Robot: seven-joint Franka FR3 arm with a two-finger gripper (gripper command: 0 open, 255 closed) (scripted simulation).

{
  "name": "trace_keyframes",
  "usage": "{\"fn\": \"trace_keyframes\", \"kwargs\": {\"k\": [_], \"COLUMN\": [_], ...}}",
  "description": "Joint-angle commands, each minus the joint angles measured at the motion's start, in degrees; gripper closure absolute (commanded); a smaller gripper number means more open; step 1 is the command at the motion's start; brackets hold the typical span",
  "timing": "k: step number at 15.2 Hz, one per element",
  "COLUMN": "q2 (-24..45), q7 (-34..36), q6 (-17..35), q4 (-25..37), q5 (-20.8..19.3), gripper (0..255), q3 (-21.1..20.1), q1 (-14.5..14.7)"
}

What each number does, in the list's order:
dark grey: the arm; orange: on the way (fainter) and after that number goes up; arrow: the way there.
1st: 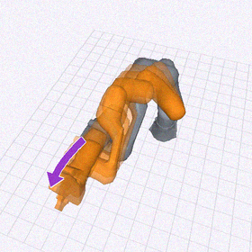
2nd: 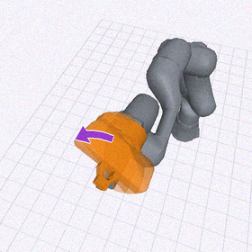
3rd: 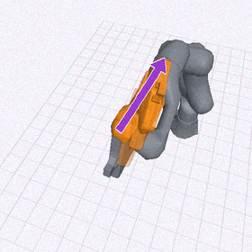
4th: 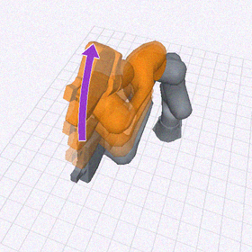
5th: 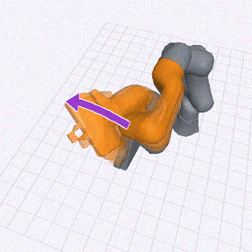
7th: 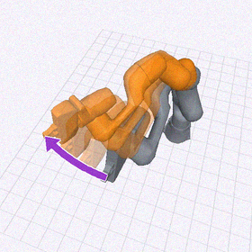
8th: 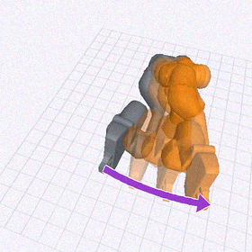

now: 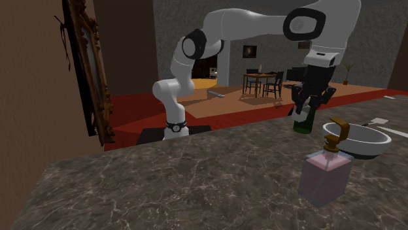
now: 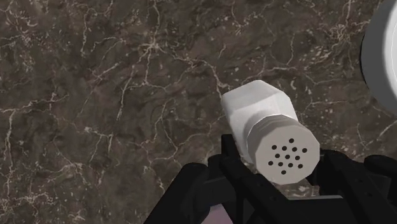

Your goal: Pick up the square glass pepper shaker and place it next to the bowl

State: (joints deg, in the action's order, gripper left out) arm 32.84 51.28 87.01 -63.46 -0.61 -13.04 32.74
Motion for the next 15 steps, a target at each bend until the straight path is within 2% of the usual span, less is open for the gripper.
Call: {"fn": "trace_keyframes", "kwargs": {"k": [1,5,6,7,10,15], "q2": [2.1,8.6,10.9,15.8,12.9,10.8], "q7": [2.3,6.6,7.6,9.0,8.9,8.6], "q6": [-1.2,-4.8,-6.3,-9.7,-5.1,0.3], "q4": [3.5,14.0,18.0,26.5,19.0,11.4], "q5": [-0.3,-1.3,-1.6,-2.2,-1.8,-1.6], "gripper": [255,255,255,255,255,255], "q3": [-0.4,-1.0,-1.0,-0.9,-1.1,-1.2], "q1": [2.1,7.0,8.4,10.9,9.9,9.0]}}
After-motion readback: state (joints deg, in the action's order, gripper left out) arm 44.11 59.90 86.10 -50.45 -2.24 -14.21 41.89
